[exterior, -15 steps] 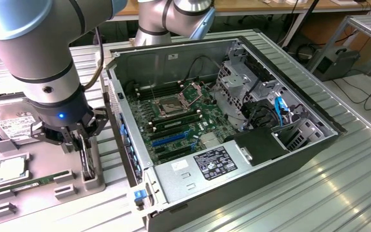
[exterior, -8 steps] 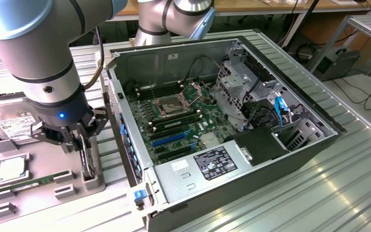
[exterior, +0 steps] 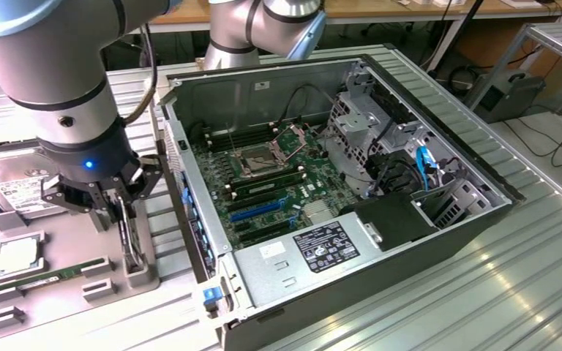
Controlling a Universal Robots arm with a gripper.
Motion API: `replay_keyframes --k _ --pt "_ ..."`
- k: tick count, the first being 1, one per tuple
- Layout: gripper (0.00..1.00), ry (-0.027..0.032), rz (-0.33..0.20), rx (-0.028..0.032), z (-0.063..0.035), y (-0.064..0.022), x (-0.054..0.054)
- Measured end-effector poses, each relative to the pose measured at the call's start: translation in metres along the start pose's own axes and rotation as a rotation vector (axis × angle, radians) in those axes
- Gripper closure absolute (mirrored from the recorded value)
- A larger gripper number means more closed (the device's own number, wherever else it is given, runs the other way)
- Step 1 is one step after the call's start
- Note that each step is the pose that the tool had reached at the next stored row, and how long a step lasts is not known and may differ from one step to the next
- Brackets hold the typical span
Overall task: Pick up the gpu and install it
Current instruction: 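Pick up the gpu and move the gpu toward the slot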
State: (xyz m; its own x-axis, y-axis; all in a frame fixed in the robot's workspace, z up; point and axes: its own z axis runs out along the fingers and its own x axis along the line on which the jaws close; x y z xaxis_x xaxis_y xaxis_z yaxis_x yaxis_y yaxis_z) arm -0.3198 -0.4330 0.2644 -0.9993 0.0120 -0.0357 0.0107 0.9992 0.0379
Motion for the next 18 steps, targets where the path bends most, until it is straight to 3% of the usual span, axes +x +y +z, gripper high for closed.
replay_keyframes --k 13,16,18 --pt "0.73 -0.0003 0.0 -0.0021 -0.0529 0.002 -0.003" --pt "0.73 -0.0002 0.0 -0.0025 -0.0774 0.0029 -0.006" --pt "0.73 0.0 0.0 -0.0024 -0.0871 0.0032 -0.008"
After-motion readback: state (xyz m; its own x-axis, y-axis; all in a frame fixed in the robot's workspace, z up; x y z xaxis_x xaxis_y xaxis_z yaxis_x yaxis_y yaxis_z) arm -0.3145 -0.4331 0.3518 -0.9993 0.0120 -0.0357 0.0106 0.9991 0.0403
